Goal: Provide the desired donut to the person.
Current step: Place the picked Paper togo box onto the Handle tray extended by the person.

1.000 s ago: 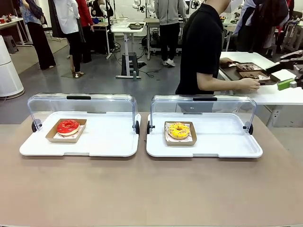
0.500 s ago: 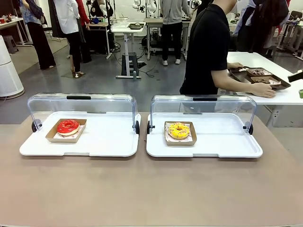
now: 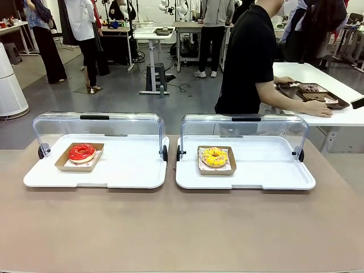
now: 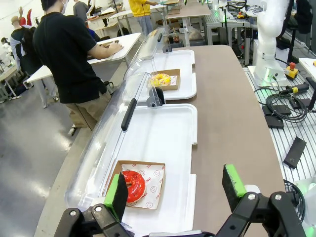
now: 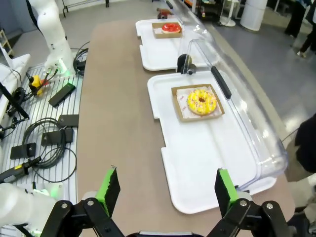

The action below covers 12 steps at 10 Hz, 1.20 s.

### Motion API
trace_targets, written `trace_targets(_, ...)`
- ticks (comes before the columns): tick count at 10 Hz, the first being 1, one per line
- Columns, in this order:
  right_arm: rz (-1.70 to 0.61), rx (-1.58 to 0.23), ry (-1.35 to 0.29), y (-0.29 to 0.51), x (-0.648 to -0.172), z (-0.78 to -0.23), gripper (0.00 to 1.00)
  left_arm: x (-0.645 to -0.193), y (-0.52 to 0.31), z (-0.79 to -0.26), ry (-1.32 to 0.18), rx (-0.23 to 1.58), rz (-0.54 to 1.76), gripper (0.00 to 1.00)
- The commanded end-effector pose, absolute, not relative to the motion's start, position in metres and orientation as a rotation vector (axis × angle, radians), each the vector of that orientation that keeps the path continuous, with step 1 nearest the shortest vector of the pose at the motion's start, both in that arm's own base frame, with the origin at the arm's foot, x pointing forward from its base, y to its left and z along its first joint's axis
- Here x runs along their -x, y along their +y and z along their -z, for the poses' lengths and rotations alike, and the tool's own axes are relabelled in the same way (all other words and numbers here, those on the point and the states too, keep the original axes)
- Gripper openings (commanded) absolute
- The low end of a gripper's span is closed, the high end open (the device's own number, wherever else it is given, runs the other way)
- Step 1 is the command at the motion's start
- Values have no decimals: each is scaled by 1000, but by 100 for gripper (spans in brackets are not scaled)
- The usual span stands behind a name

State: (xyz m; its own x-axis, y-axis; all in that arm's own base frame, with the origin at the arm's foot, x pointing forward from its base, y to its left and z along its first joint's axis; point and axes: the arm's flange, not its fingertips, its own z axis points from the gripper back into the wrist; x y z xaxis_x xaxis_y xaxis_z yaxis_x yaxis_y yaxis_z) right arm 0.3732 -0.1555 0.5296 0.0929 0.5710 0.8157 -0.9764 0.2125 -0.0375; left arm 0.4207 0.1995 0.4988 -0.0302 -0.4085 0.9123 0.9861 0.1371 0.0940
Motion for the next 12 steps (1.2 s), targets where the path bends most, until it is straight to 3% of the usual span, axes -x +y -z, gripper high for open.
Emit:
trace_targets(1, -1272, -616, -828, -156, -374, -529, 100, -419, 200, -500, -1016, 758, 1311, 100)
trace_targets(12, -1272, -616, -828, -156, -374, -529, 100, -419, 200, -500, -1016, 758, 1311, 100)
